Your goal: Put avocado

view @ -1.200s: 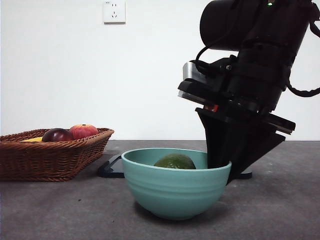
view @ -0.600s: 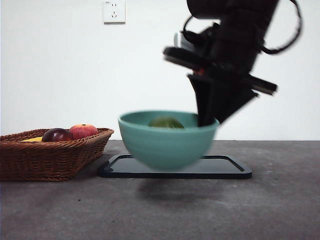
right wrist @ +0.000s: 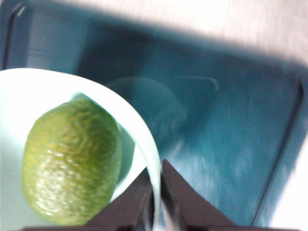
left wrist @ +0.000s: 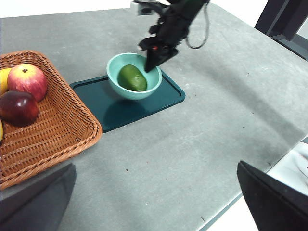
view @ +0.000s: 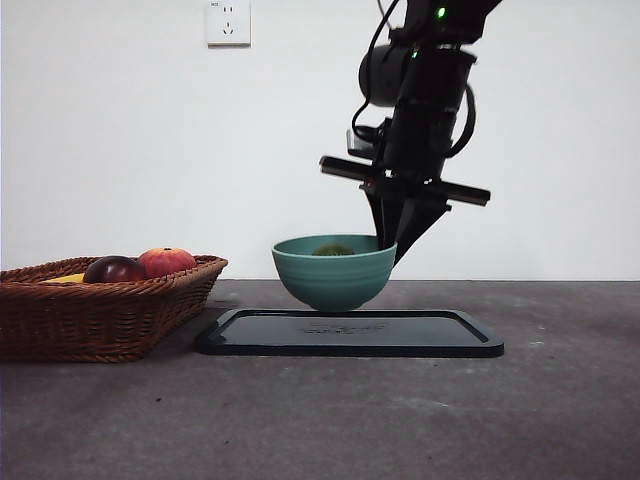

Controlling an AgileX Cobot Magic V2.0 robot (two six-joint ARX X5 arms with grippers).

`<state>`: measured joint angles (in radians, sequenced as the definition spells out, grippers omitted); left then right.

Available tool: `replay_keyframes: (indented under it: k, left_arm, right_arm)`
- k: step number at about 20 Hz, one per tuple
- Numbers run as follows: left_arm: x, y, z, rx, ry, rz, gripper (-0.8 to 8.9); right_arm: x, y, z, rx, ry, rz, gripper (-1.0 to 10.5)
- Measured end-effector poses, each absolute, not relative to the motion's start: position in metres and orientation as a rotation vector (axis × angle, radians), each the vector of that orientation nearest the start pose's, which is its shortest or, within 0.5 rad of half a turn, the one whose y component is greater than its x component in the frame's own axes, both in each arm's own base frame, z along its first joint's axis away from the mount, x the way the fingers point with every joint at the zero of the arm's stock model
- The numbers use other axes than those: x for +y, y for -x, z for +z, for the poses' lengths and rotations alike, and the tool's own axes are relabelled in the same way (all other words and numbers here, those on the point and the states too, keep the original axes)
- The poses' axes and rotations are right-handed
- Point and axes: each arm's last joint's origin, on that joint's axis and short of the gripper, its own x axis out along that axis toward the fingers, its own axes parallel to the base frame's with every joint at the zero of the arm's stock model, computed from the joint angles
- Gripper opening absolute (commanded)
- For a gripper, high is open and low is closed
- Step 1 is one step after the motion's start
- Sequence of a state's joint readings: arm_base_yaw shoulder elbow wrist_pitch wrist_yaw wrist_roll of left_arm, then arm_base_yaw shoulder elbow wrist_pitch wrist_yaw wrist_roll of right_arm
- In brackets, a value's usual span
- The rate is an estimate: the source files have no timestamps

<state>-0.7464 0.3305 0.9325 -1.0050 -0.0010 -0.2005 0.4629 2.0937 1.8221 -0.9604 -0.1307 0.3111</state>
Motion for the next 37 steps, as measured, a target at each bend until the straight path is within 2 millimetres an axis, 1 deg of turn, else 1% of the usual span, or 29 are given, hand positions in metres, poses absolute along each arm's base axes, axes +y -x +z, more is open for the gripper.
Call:
replay_keyframes:
  k: [2, 5, 7, 8, 9, 10, 11, 12, 14, 16, 17, 18, 20, 21, 22, 24, 26, 28, 29, 30, 31, 32, 34, 37]
  left_arm:
    - [-0.018, -0.02, 0.339, 0.455, 0.038, -0.692, 6.2]
    - [-0.018, -0.02, 0.339, 0.456, 0.038, -0.692, 6.2]
    - [-0.018, -0.02, 0.339, 0.456, 0.038, -0.692, 6.2]
    - [-0.018, -0.02, 0.339, 0.456, 0.038, -0.692, 6.2]
    - [-0.018, -0.02, 0.339, 0.456, 0.038, -0.692, 6.2]
    - [-0.018, -0.02, 0.339, 0.456, 0.038, -0.692, 6.2]
    - [-0.018, -0.02, 0.339, 0.456, 0.038, -0.692, 6.2]
    - [-0.018, -0.02, 0.339, 0.456, 0.038, -0.692, 6.2]
    - [-0.018, -0.02, 0.339, 0.456, 0.038, -0.692, 6.2]
    - [-0.018, -0.02, 0.339, 0.456, 0.038, -0.692, 6.2]
    - [-0.018, -0.02, 0.339, 0.456, 0.038, -0.692, 6.2]
    - [-0.018, -0.02, 0.339, 0.456, 0.038, -0.692, 6.2]
    - [-0.018, -0.02, 0.339, 0.456, 0.038, -0.692, 6.2]
    - [-0.018, -0.02, 0.339, 0.456, 0.038, -0.692, 6.2]
    - [-0.018, -0.02, 0.339, 0.455, 0.038, -0.692, 6.2]
    - [-0.018, -0.02, 0.339, 0.456, 0.038, -0.692, 6.2]
    - [-0.018, -0.02, 0.339, 0.456, 0.038, -0.692, 6.2]
    - [-0.018, -0.02, 0.339, 0.455, 0.038, -0.692, 6.2]
    - [-0.018, -0.02, 0.339, 0.455, 0.038, -0.692, 6.2]
    - [-0.018, -0.02, 0.339, 0.455, 0.038, -0.692, 6.2]
    - [-0.018, -0.02, 0.339, 0.456, 0.038, -0.692, 6.2]
    - [-0.018, -0.02, 0.339, 0.455, 0.038, -0.692, 6.2]
    - [-0.018, -0.02, 0.339, 0.456, 0.038, -0.692, 6.2]
    - [-0.018, -0.02, 0.339, 0.456, 0.038, -0.692, 6.2]
  right_arm:
    - [0.196, -0.396, 0.226, 1.298, -0.064, 0.308, 0.1]
    - [0.195, -0.402, 0.213, 1.324, -0.067, 0.298, 0.1]
    - [0.196, -0.403, 0.208, 1.344, -0.081, 0.316, 0.2]
    - [0.196, -0.403, 0.208, 1.348, -0.088, 0.327, 0.9]
    - [0.196, -0.402, 0.208, 1.355, -0.09, 0.351, 1.9]
    - [0.197, -0.401, 0.208, 1.359, -0.087, 0.362, 3.2]
    - [0.197, -0.402, 0.208, 1.353, -0.084, 0.364, 4.2]
    - [0.197, -0.402, 0.209, 1.352, -0.085, 0.363, 4.3]
    - [0.191, -0.404, 0.221, 1.357, -0.077, 0.334, 4.4]
    - [0.187, -0.403, 0.243, 1.355, -0.041, 0.311, 5.0]
    - [0.183, -0.399, 0.259, 1.335, -0.022, 0.3, 5.3]
    - [0.178, -0.39, 0.28, 1.3, -0.01, 0.3, 5.6]
    - [0.168, -0.364, 0.328, 1.216, 0.007, 0.298, 5.6]
    - [0.162, -0.35, 0.347, 1.181, 0.036, 0.273, 5.6]
    - [0.154, -0.335, 0.362, 1.175, 0.07, 0.245, 5.6]
    - [0.142, -0.314, 0.387, 1.113, 0.098, 0.2, 5.6]
    - [0.132, -0.292, 0.408, 1.044, 0.094, 0.192, 5.6]
    - [0.118, -0.262, 0.425, 0.989, 0.081, 0.2, 5.6]
    - [0.112, -0.242, 0.431, 0.968, 0.079, 0.212, 5.6]
    - [0.107, -0.227, 0.432, 0.959, 0.082, 0.219, 5.6]
    - [0.101, -0.21, 0.428, 0.957, 0.093, 0.218, 5.6]
    - [0.097, -0.196, 0.423, 0.961, 0.103, 0.221, 5.6]
    - [0.086, -0.164, 0.405, 0.972, 0.121, 0.245, 5.6]
    - [0.065, -0.115, 0.386, 0.828, 0.085, 0.304, 5.6]
